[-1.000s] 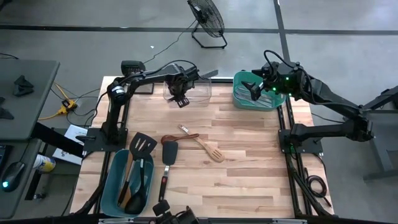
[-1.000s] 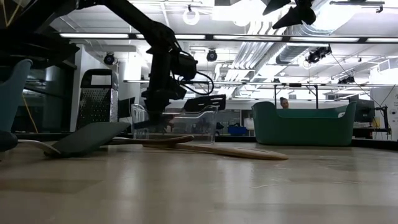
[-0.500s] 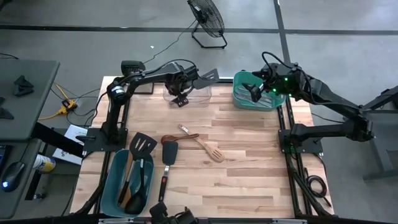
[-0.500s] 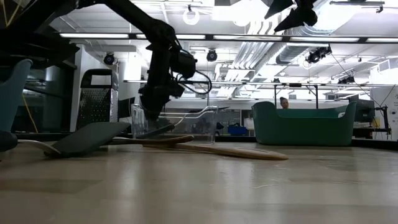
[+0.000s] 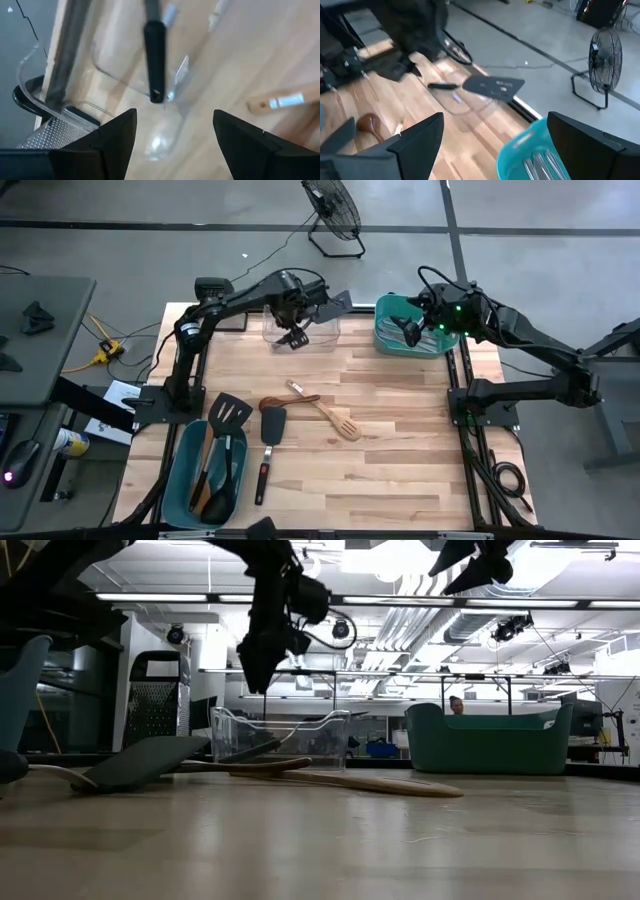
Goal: Pick & Place Kitchen Items
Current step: Put the wooden spoon into the blue bin
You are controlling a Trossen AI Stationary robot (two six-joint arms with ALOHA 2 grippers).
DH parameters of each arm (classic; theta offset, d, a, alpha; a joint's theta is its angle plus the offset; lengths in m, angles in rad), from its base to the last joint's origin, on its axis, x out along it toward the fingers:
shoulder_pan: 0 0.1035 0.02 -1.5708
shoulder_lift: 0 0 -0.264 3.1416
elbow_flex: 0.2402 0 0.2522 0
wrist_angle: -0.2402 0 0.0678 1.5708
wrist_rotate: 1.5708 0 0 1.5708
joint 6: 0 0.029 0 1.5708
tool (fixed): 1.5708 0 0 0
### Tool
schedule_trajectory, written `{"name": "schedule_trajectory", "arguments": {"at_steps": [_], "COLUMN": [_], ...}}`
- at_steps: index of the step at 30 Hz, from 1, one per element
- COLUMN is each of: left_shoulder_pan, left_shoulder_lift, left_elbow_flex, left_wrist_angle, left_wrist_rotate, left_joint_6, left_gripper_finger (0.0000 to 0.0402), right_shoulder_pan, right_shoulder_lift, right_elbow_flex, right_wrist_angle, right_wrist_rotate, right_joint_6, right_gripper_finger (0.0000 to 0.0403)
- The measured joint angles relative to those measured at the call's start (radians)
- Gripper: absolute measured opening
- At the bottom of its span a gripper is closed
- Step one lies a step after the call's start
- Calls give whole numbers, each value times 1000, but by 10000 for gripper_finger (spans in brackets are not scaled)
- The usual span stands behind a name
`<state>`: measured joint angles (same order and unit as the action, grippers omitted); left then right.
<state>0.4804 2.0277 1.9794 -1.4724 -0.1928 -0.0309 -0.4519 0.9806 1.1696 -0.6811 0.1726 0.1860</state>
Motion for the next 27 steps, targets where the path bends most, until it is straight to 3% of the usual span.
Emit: {"name": "schedule_trajectory", "arguments": {"at_steps": [15,27], "left_shoulder_pan": [-240,-324], "left_shoulder_lift": [-44,-87], "left_elbow_flex": [0,-217], "left_wrist_angle": [-97,9], "left_wrist_rotate": [-58,-12], "left_joint_6": [-80,-120], "left_gripper_finger": [260,260], "right_shoulder_pan": [0,0], "right_shoulder_lift": [-11,-12], "right_elbow_flex": [0,0], "right_wrist_angle": [-30,-50], "right_wrist_rotate": [-47,-51], "right_joint_6": [-17,-30], "right_gripper_finger": [349,349]}}
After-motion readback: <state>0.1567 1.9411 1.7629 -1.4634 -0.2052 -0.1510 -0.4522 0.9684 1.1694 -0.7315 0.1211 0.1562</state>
